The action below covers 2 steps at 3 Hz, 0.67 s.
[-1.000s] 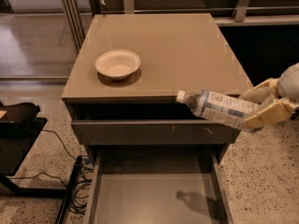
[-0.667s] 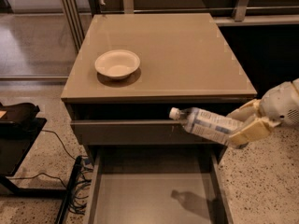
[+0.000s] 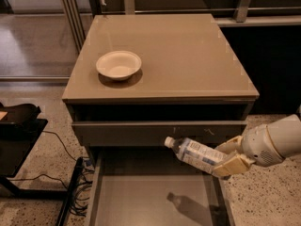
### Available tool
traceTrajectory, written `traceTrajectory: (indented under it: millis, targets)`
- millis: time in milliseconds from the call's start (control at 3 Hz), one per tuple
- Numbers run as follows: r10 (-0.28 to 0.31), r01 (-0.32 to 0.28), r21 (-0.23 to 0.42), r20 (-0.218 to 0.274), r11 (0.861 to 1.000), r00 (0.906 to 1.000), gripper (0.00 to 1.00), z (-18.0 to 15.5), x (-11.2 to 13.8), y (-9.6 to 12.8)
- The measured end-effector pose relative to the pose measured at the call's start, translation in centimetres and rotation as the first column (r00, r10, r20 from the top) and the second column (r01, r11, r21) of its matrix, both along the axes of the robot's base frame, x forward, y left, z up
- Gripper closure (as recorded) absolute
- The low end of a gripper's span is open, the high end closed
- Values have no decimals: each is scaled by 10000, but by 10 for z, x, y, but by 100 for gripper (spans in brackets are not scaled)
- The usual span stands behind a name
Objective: Place blue plastic bottle into middle drawer
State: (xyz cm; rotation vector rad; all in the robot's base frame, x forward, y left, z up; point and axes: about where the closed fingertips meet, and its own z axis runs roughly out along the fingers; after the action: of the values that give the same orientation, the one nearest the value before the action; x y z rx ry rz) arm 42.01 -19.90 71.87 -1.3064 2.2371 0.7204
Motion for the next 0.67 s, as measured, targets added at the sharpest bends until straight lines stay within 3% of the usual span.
traceTrajectory:
  millis: [333, 667]
  targets:
    - [-356, 406, -761, 658, 9963, 9972, 100, -32, -7, 5]
    - [-383, 569, -1220, 1495, 9909, 9880, 100, -49, 2, 9]
